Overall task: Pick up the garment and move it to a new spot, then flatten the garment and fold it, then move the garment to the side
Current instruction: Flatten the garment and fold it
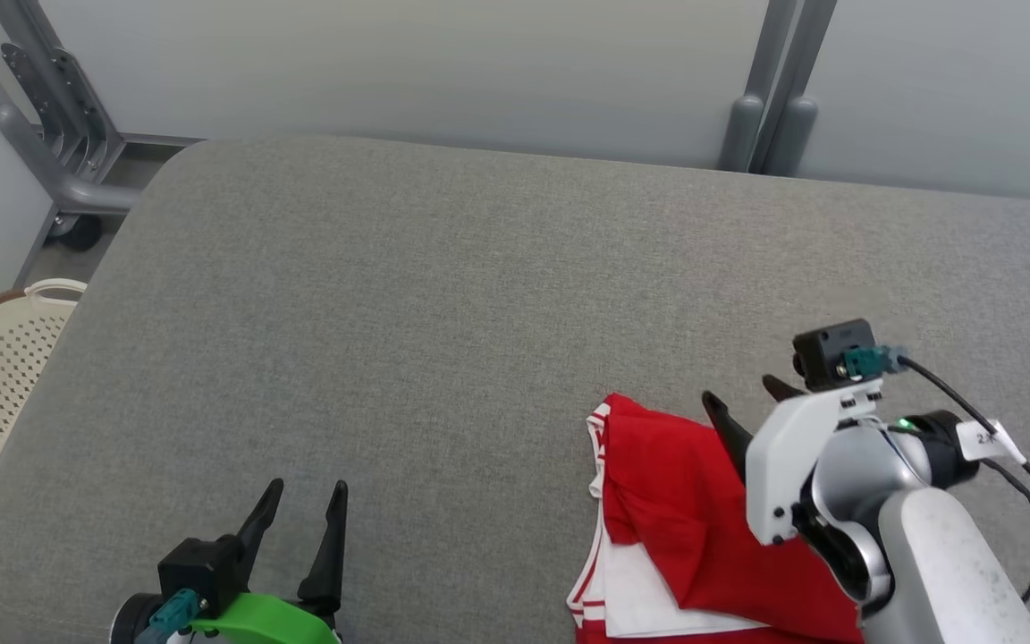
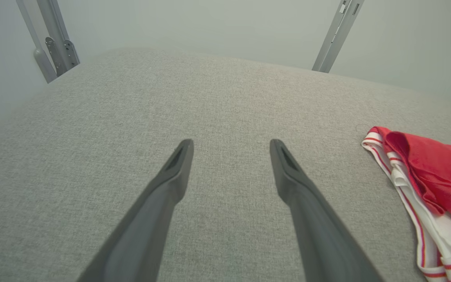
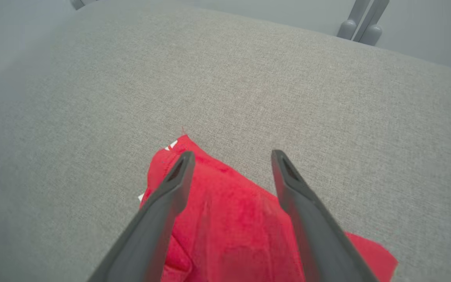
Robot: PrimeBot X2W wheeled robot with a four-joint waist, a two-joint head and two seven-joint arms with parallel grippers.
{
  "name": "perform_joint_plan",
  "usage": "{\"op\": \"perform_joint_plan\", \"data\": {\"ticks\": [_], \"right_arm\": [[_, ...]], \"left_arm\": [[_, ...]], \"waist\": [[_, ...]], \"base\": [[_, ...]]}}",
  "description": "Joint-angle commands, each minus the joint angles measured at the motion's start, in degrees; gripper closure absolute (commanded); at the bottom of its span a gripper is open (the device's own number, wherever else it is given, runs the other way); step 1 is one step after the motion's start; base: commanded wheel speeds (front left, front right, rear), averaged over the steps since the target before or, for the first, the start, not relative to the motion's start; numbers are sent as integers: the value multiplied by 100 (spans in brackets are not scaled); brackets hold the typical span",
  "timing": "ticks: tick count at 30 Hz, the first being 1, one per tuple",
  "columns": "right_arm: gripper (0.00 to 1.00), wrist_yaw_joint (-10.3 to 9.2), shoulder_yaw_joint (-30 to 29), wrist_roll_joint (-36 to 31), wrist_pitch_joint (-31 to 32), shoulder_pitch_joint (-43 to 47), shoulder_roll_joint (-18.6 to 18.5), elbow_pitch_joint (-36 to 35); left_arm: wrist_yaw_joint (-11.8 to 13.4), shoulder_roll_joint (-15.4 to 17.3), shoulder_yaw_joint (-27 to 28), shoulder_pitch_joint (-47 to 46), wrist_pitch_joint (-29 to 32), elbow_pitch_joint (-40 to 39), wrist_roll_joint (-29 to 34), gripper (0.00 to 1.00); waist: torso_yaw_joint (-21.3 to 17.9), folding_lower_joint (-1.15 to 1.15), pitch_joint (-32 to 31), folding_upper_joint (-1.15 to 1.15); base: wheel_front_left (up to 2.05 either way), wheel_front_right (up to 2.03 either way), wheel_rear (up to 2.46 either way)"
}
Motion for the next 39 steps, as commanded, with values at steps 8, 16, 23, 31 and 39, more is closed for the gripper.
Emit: {"op": "perform_joint_plan", "data": {"ticks": [8,16,23,31,39], "right_arm": [[100,-4,283,-394,-385,1021,-474,-133],[100,-3,649,-200,-562,921,-479,519],[100,-2,1172,-162,-725,667,-399,975],[100,-2,1863,-40,-680,527,-329,1075],[100,-2,2612,81,-572,465,-224,1156]], "left_arm": [[72,12,60,1,-26,-64,-61,0],[102,21,88,-5,-36,-110,-92,0],[38,6,50,-40,-42,-60,-125,0],[27,-19,66,-36,-53,10,-136,0],[39,-26,66,-3,-50,-2,-148,0]], "waist": [[-122,0,102,0],[-148,0,159,0],[-61,0,182,0],[0,0,155,0],[3,0,127,0]], "base": [[0,0,0],[0,0,0],[0,0,0],[0,0,0],[0,0,0]]}}
